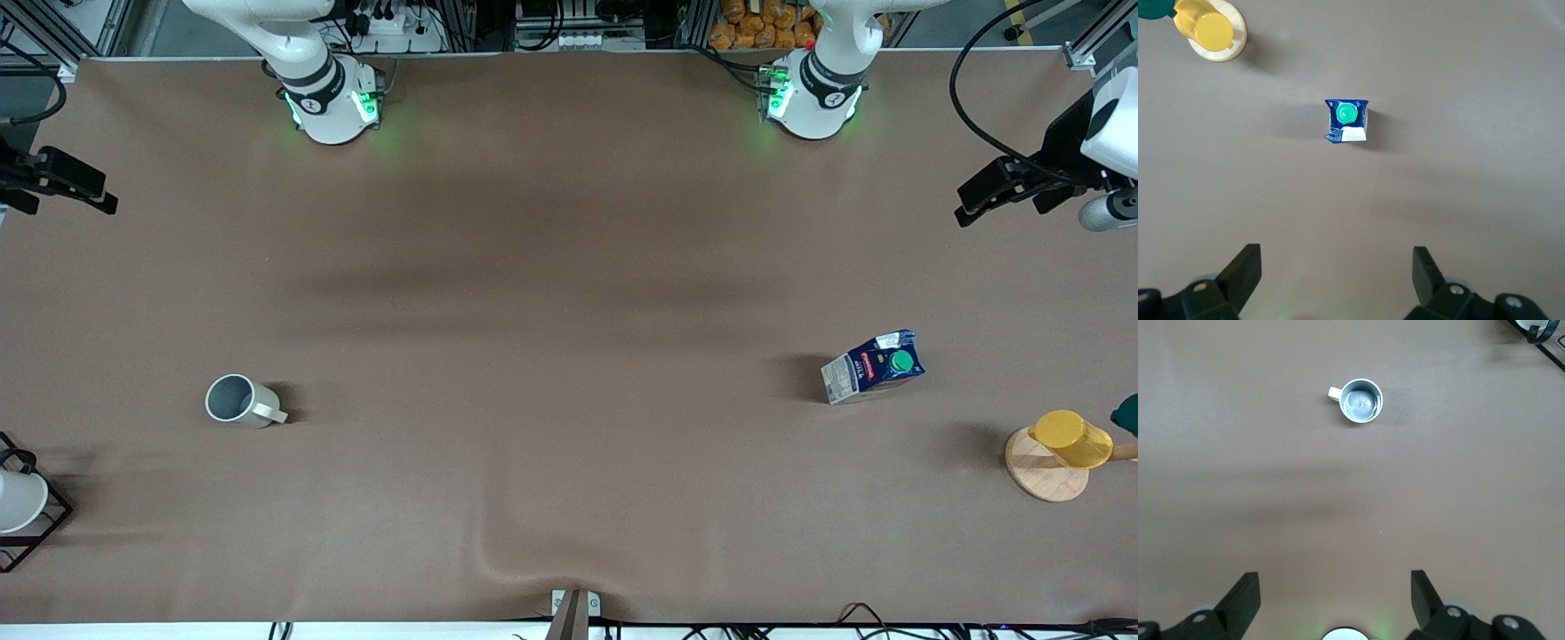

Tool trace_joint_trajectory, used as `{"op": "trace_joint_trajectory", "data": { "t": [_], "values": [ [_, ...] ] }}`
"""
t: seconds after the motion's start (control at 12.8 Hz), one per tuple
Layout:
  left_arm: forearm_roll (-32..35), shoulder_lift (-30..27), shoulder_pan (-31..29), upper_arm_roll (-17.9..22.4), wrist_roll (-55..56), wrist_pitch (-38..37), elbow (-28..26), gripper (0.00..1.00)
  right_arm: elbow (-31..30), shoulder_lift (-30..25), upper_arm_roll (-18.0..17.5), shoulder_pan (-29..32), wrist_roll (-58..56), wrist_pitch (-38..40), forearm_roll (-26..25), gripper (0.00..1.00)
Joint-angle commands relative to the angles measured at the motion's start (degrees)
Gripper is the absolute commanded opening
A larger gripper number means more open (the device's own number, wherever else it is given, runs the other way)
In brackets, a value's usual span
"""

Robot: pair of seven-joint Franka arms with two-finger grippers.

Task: Place milk next to cup
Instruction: 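Reach the left gripper down to the blue milk carton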

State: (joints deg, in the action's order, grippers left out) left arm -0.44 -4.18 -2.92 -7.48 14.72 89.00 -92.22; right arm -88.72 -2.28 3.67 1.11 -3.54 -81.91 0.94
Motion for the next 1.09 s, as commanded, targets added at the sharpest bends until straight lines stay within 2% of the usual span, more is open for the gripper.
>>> {"op": "trace_joint_trajectory", "data": {
  "t": [0.0, 0.23, 0.47, 0.62, 0.7, 0.86, 1.01],
  "values": [
    [1.1, -1.3, 0.4, 0.7, -1.3, 0.3, -0.8, 1.00, 0.7, 0.1, -0.4, 1.5, -0.1, 0.6, 1.9, 1.00],
    [2.7, 2.4, 0.3, 0.7, -1.4, -1.0, 2.4, 1.00, 0.7, 0.2, -0.4, 1.6, -0.1, 0.6, 1.9, 1.00],
    [2.7, 6.8, 0.0, 0.5, -1.8, 1.5, 0.7, 1.00, 0.7, 0.3, -0.4, 1.6, -0.1, 0.5, 1.9, 1.00],
    [2.7, 7.3, -0.4, 0.6, -1.8, 13.0, -6.5, 1.00, 0.9, 0.7, -0.7, 1.0, -0.1, 0.2, 1.9, 1.00],
    [2.8, 9.1, -0.6, 0.5, -1.8, 18.3, -8.5, 1.00, 0.8, 0.8, -0.6, 1.8, -0.1, 0.3, 2.3, 1.00],
    [3.2, 15.0, -0.2, 0.5, -1.2, 23.7, -8.8, 1.00, 0.8, 2.5, -0.5, 1.8, -0.7, -0.1, 4.7, 1.00],
    [3.3, 17.8, -0.5, 0.4, -0.9, 28.8, -10.5, 1.00, 0.9, 7.5, -0.6, 1.3, -0.3, -2.7, 4.6, 1.00]
  ]
}}
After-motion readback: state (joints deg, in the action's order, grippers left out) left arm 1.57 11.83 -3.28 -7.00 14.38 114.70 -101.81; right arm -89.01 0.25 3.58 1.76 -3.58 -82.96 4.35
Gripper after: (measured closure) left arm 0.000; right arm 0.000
